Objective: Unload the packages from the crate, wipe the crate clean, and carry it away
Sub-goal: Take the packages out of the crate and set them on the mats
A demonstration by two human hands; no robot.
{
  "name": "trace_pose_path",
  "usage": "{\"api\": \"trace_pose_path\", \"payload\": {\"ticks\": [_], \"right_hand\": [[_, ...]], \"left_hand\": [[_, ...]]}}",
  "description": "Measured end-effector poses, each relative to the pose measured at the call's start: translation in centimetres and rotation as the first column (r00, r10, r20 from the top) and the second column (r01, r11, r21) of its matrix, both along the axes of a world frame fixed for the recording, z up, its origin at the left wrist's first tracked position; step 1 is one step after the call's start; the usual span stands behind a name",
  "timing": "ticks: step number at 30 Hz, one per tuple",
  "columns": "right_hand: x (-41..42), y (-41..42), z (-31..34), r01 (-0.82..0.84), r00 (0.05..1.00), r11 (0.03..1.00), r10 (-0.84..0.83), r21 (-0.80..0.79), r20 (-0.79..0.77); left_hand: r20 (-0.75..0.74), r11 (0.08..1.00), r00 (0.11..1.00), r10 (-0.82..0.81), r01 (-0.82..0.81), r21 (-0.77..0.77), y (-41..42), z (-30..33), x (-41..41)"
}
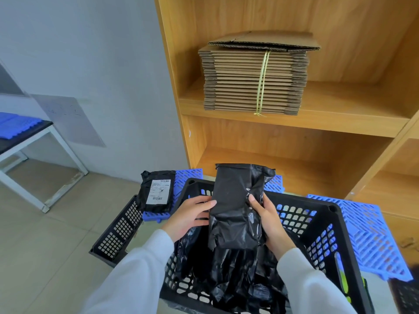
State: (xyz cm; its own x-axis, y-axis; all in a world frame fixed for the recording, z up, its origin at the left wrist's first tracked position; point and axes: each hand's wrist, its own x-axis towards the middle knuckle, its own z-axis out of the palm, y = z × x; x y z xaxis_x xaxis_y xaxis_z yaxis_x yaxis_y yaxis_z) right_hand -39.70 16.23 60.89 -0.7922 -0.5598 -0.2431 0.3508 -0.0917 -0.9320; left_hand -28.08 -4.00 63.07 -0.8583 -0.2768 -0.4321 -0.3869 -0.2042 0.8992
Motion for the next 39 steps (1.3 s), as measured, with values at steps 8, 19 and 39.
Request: {"api": "trace_pose_path", "payload": {"ticks": [8, 19, 39], "right_hand": [[-1.3, -2.8, 0.3, -0.007, 0.999, 0.993, 0.010, 0.117, -0.030], [-8.6, -6.5, 1.0, 0.280, 0.947, 0.910, -0.211, 0.305, -0.241], [-15.5, -8.5, -6.0, 0.305, 0.889, 0.200, 0.291, 0.931, -0.353]], "left_hand": [[-0.009, 0.992, 0.995, -0.104, 0.103, -0.068, -3.5, -0.1, -1.2], [-0.050, 0.996, 0.995, -0.084, 0.082, -0.031, -10.6, 0.3, -8.4], [0.204, 0.990, 0.971, -0.124, 0.136, -0.043, -17.2, -13.3, -26.1]]}}
